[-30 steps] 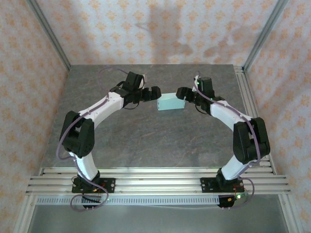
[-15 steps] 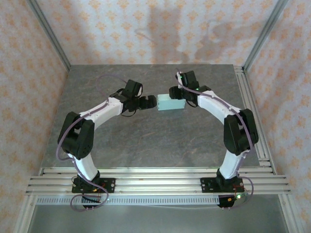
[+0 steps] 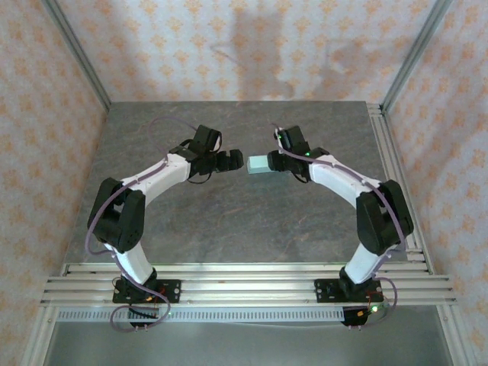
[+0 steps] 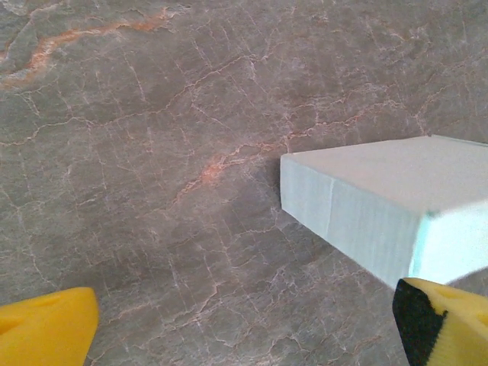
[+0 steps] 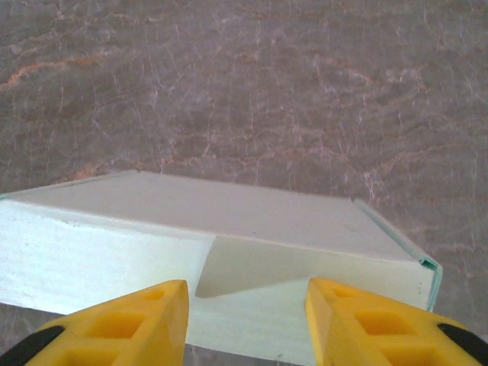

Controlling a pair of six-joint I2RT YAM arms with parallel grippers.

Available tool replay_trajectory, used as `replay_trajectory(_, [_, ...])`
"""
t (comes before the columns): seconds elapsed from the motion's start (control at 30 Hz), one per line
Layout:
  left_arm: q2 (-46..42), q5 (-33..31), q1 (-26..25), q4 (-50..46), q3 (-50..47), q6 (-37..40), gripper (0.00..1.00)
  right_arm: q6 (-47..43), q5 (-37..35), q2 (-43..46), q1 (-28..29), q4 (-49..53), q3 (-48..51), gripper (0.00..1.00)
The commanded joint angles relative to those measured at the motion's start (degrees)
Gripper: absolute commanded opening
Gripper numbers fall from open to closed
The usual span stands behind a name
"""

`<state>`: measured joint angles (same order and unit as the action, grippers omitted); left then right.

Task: Fold the paper box

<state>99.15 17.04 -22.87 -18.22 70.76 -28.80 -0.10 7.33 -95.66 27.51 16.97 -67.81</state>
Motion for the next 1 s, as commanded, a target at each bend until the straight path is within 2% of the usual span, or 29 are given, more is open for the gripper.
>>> replay_trajectory(0.0, [-2.78,-2.09,0.29,0.98,-0.91,1.22,1.00,2.51,0.59,3.40,0.33,2.32,4.14,0.46])
replay_trajectory(0.07, [-3.56,-2.37,0.29,2.11,-1.85,1.84,1.00,3.55,1.56,5.88,0.31,0.35,6.10,0.51])
replay_trajectory(0.13, [-4.33,-2.82,0.29,3.20,-2.65,2.73,1.00,5.07,2.65,8.15,0.10,-3.02,8.15,0.61])
replay_trajectory(0.23, [-4.77,-3.15,0.29,3.20,-2.63,4.17,1.00,7.83,3.73,9.85,-0.80,-7.74,10.80,0.71])
replay_trajectory(0.33, [-5.69,-3.41,0.33,3.85,-3.32,4.79,1.00,9.93,4.27,9.04,-3.25,-9.29,11.91,0.76])
replay_trajectory(0.47, [-8.08,-3.32,0.29,6.87,-5.90,5.31,1.00,9.70,9.52,4.92,-8.10,-8.39,10.77,0.72])
replay_trajectory(0.63, [-10.77,-3.15,0.38,8.04,-7.56,7.16,1.00,3.73,13.46,-1.46,-11.50,-6.57,7.10,0.68])
replay_trajectory(0.8, [-11.49,-3.79,0.45,7.10,-7.90,7.96,1.00,3.18,16.46,-5.78,-12.41,-4.94,4.33,0.58])
replay_trajectory(0.87, [-11.72,-4.08,0.38,7.00,-8.33,7.79,1.00,4.85,18.32,-5.91,-12.42,-5.69,4.88,0.56])
replay_trajectory(0.97, [-11.40,-4.95,0.44,6.05,-8.17,7.54,1.00,9.06,18.23,-4.79,-11.81,-7.56,6.86,0.47])
